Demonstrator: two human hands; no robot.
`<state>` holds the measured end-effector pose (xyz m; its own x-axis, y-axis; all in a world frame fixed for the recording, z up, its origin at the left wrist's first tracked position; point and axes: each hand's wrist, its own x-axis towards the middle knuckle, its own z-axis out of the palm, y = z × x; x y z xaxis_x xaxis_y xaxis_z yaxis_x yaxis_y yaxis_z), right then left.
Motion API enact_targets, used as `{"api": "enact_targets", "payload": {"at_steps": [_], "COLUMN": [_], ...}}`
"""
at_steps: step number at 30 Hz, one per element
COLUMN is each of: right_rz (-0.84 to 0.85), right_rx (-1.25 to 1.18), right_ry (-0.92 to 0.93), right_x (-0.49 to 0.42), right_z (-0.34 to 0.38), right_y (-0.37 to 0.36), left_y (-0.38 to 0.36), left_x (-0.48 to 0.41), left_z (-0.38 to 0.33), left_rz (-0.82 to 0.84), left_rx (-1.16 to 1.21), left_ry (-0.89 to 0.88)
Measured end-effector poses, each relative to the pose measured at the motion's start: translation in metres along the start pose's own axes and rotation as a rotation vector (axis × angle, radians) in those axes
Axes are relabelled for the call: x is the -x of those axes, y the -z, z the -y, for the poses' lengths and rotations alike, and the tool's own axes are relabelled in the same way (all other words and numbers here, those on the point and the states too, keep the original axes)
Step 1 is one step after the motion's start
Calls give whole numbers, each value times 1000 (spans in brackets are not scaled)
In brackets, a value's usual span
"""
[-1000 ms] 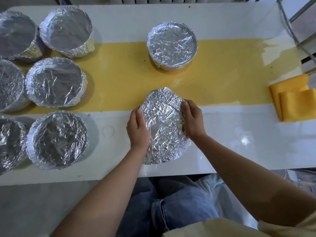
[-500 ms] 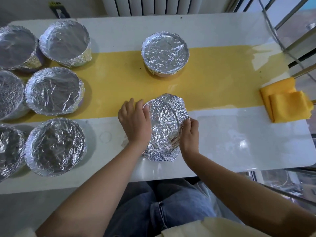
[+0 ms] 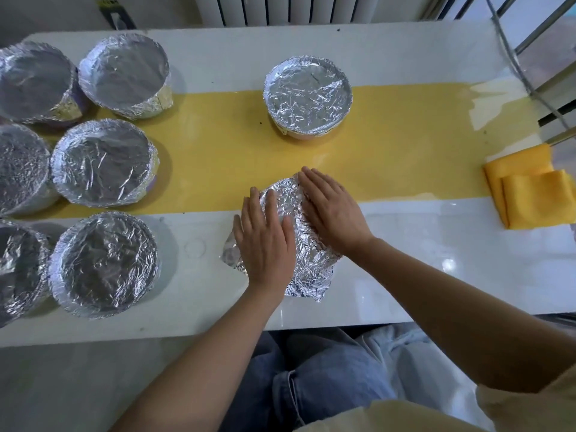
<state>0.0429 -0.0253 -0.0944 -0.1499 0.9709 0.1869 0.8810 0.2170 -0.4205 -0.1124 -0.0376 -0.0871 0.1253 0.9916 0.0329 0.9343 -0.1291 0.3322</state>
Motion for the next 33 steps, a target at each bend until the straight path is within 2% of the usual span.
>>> {"api": "enact_targets", "payload": {"at_steps": [6, 11, 15, 19, 21, 29, 33], "right_rz": [-148, -216, -181, -78, -26, 120, 111], "right_rx": [-189, -354, -487, -644, -668, -880, -868], "right_ry": [-110, -174, -263, -444, -494, -590, -656], "right_x": [-7, -10, -9, -9, -9, -11, -12], "right_z": [2, -3, -5, -5, -9, -16, -14], "right_y": [1, 3, 6, 12, 11, 12, 12], "left_y": [-3, -5, -5, -5, -4, 1, 9], "left_x": [-1, 0, -2, -5, -6, -6, -7], "left_z": [2, 5, 6, 7, 7, 9, 10], "left_rz": [-17, -68, -116, -89, -55, -4, 50], "left_rx": [183, 563, 741, 840, 861, 774, 725], "left_ry": [4, 114, 177, 318, 376, 316, 331]}}
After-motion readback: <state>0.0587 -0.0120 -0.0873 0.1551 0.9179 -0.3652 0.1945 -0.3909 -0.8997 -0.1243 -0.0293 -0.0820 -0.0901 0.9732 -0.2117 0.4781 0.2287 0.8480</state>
